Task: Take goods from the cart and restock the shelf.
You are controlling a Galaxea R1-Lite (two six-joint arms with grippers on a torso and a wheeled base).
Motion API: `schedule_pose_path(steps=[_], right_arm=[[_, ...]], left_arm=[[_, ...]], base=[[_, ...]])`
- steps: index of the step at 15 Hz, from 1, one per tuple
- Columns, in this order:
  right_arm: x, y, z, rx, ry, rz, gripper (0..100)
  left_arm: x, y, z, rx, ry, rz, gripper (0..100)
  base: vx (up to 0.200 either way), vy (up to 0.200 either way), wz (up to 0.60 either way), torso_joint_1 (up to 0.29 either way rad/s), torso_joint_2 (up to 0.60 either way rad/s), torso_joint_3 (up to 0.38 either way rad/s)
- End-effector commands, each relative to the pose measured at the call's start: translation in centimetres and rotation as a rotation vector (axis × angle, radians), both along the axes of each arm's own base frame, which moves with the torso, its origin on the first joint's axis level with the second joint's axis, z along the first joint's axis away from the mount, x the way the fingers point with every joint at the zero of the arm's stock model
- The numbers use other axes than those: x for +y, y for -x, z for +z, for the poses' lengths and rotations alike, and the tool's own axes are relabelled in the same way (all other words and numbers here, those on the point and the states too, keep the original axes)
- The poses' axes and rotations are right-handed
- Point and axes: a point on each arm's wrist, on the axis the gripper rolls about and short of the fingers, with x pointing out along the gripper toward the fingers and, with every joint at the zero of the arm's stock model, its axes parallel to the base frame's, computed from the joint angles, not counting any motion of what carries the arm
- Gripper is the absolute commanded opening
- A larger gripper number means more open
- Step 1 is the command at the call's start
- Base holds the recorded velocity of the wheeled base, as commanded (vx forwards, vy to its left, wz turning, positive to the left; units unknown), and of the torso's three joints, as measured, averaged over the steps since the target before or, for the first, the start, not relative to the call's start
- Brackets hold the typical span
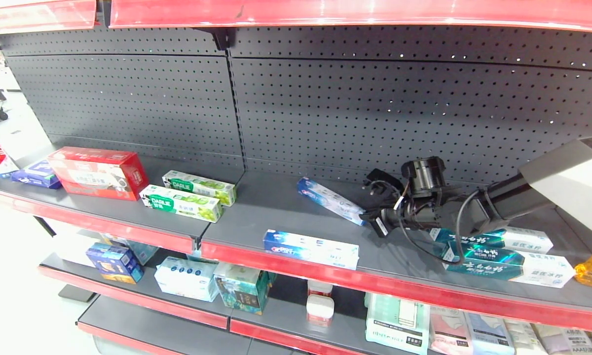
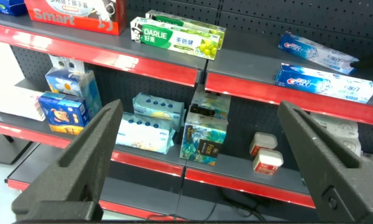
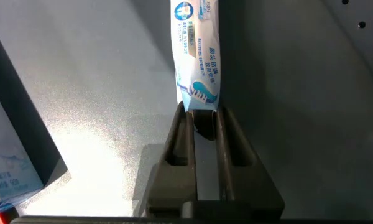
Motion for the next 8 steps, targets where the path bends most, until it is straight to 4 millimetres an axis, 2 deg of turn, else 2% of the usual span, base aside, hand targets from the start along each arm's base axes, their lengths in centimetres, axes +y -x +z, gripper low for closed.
schedule_pose_path(steps=[1,8], right_arm=[[-0.08,-0.07,-0.02,0.000,0.001,-0.001,0],[-0.78,0.04,0.48,-0.013,-0.037,0.097,0]], left_arm=[[0.00,-0.01,0.00,0.001,0.000,0.000,100],[0.00,-0.01,0.00,0.001,0.000,0.000,100]], base=[[0.000,0.000,0.00,0.000,0.00,0.000],[0.000,0.000,0.00,0.000,0.00,0.000]])
